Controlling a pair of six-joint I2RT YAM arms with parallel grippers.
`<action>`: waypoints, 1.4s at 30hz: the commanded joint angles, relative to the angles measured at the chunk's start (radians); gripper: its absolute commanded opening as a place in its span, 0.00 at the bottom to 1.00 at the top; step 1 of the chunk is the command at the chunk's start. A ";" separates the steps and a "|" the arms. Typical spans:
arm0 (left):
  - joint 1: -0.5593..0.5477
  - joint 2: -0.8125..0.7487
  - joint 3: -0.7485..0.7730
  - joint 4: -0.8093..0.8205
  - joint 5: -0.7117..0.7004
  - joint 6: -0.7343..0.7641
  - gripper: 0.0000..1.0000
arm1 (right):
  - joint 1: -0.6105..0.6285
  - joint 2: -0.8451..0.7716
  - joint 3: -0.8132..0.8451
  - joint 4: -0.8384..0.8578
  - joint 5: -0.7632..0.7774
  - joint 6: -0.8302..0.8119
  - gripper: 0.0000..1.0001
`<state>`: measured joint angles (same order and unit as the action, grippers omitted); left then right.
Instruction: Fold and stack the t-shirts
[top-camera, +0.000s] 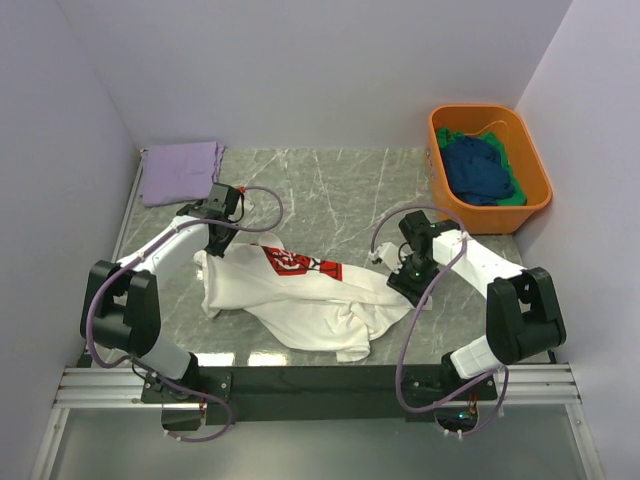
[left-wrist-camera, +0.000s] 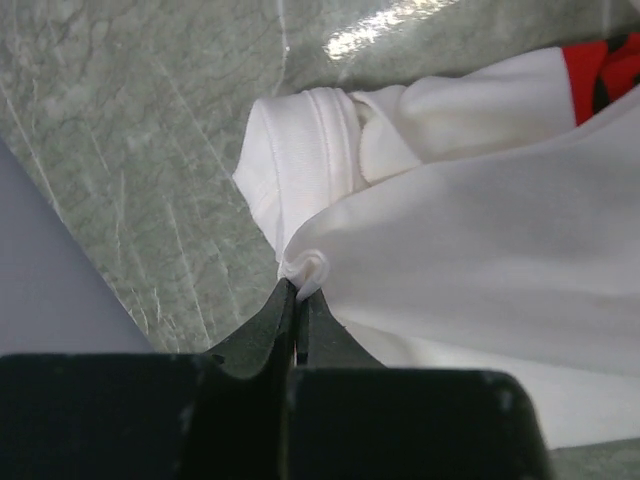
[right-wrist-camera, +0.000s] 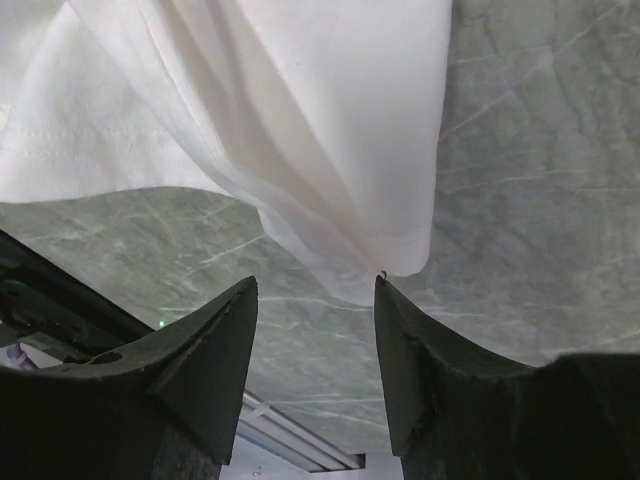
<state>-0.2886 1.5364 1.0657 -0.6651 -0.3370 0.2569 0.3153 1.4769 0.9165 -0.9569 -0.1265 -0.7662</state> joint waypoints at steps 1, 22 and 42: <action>0.000 -0.001 0.056 -0.030 0.073 0.034 0.01 | -0.027 0.014 0.030 -0.046 -0.053 -0.065 0.57; 0.002 0.010 0.079 -0.062 0.116 0.041 0.01 | -0.165 0.192 0.182 -0.127 -0.142 -0.146 0.42; 0.002 0.028 0.108 -0.094 0.133 0.036 0.01 | -0.171 0.241 0.070 -0.033 -0.110 -0.130 0.38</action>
<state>-0.2886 1.5703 1.1320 -0.7464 -0.2264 0.2867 0.1497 1.7073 0.9920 -1.0332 -0.2470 -0.9054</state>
